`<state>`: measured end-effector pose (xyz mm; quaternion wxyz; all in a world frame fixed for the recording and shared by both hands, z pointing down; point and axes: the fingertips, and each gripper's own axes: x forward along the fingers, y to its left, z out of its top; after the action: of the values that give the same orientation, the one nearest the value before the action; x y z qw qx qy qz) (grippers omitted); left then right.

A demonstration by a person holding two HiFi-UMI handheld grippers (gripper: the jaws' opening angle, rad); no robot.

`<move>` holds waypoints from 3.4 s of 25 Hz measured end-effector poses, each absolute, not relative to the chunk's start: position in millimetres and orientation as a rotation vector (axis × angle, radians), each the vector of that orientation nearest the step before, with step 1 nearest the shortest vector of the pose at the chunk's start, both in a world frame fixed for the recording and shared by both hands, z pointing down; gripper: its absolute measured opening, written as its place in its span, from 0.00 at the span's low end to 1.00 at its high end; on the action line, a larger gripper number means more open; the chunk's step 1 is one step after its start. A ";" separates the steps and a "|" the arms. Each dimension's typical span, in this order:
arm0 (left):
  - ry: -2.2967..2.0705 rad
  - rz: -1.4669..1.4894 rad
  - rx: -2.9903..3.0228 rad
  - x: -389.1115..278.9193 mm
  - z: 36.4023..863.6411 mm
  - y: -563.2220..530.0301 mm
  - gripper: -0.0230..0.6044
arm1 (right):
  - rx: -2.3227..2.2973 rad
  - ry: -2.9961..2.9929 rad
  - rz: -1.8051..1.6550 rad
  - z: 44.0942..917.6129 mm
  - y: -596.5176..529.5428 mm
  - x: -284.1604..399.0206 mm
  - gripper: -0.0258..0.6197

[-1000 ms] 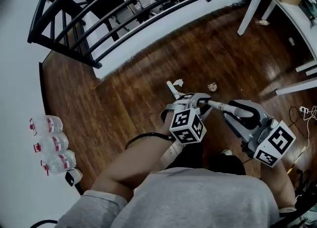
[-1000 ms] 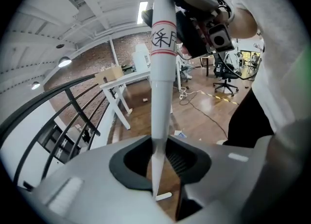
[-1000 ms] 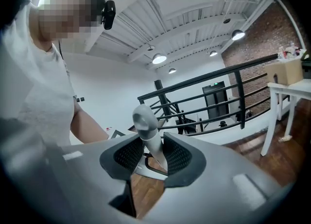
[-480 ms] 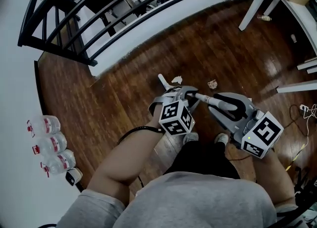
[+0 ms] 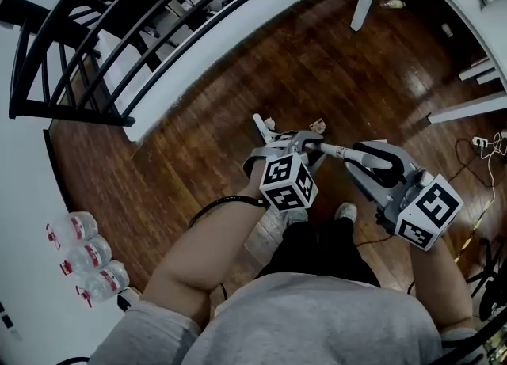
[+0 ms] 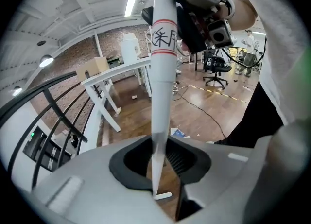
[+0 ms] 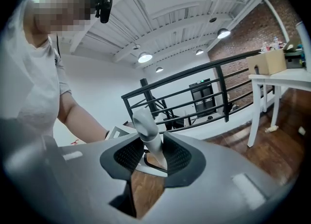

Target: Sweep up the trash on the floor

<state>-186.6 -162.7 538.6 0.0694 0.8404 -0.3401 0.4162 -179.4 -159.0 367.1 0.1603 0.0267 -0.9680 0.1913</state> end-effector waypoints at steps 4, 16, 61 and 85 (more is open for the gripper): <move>-0.923 1.261 2.598 -138.6 539.6 -188.2 0.17 | 0.195 -2.751 0.558 368.5 -186.1 -131.9 0.22; -0.549 1.285 2.815 59.1 536.1 -239.4 0.17 | 0.569 -2.704 0.600 365.0 -235.8 60.5 0.22; 0.008 1.285 3.059 357.7 517.1 -182.1 0.17 | 1.164 -2.660 0.723 343.9 -181.1 356.3 0.23; -0.024 1.337 3.019 91.3 484.7 102.0 0.17 | 1.025 -2.696 0.667 314.0 106.1 96.8 0.22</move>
<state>91.3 102.0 484.7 -0.0800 0.9114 -0.0072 0.4035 96.8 106.1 314.0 0.0904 0.3447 -0.9070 0.2245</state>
